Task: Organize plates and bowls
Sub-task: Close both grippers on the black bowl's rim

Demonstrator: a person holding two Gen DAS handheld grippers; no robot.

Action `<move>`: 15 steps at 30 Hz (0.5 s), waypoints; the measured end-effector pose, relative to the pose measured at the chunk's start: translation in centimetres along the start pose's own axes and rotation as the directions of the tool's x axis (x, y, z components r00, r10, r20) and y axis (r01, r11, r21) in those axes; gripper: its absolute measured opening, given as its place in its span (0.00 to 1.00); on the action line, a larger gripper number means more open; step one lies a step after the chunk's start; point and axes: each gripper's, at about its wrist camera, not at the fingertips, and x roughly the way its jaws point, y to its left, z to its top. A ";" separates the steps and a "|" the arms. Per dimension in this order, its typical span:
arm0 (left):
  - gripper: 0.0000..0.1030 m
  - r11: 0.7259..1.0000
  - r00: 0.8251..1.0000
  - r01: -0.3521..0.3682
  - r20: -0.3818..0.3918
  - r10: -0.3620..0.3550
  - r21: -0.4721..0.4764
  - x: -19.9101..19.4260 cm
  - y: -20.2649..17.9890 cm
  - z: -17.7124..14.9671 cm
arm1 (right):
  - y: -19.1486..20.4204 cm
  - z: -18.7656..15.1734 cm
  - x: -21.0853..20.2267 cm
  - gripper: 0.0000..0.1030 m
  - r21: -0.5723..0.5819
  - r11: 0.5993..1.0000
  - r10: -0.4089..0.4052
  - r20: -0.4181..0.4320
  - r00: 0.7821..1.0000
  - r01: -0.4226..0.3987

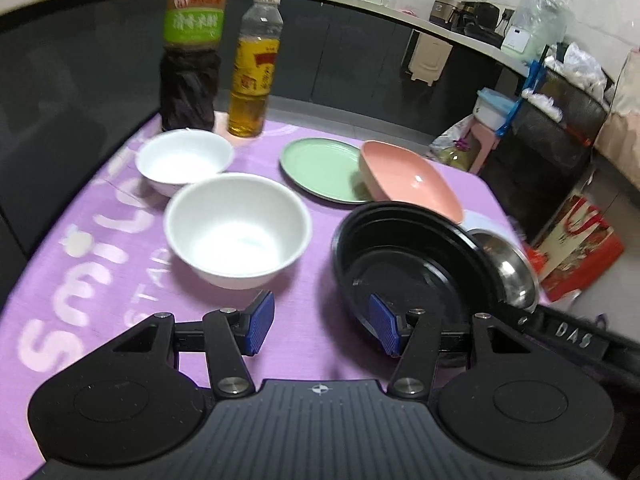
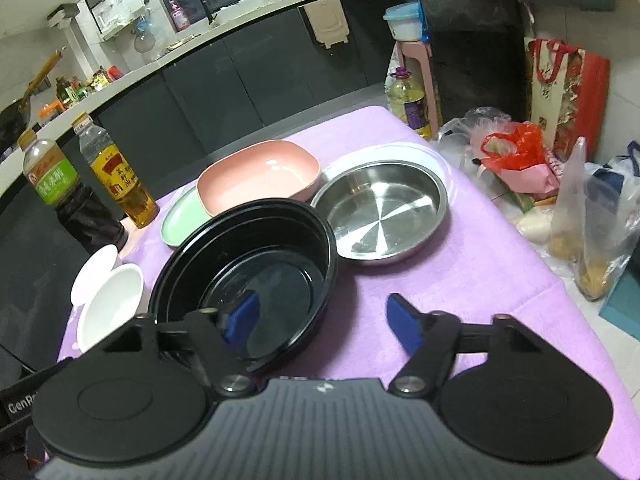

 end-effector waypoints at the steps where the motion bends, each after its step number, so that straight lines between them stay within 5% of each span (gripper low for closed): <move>1: 0.49 1.000 1.000 0.009 -0.007 -0.009 -0.010 0.4 -0.1 0.1 | -0.1 0.1 0.1 0.58 -0.002 1.000 0.007 -0.002 1.000 -0.007; 10: 0.46 1.000 0.997 -0.008 -0.074 0.006 -0.024 3.6 -0.8 0.5 | -1.0 0.7 2.2 0.46 -0.001 1.000 0.000 -0.049 0.999 0.000; 12: 0.36 1.000 0.996 -0.010 -0.083 0.008 -0.019 4.3 -0.7 0.6 | -1.1 0.7 2.7 0.43 0.000 1.000 0.001 -0.059 0.998 -0.001; 15: 0.18 1.000 0.997 0.029 -0.073 -0.029 -0.001 4.8 -0.6 0.5 | -1.3 0.8 3.5 0.24 0.003 1.000 0.011 -0.083 0.997 -0.011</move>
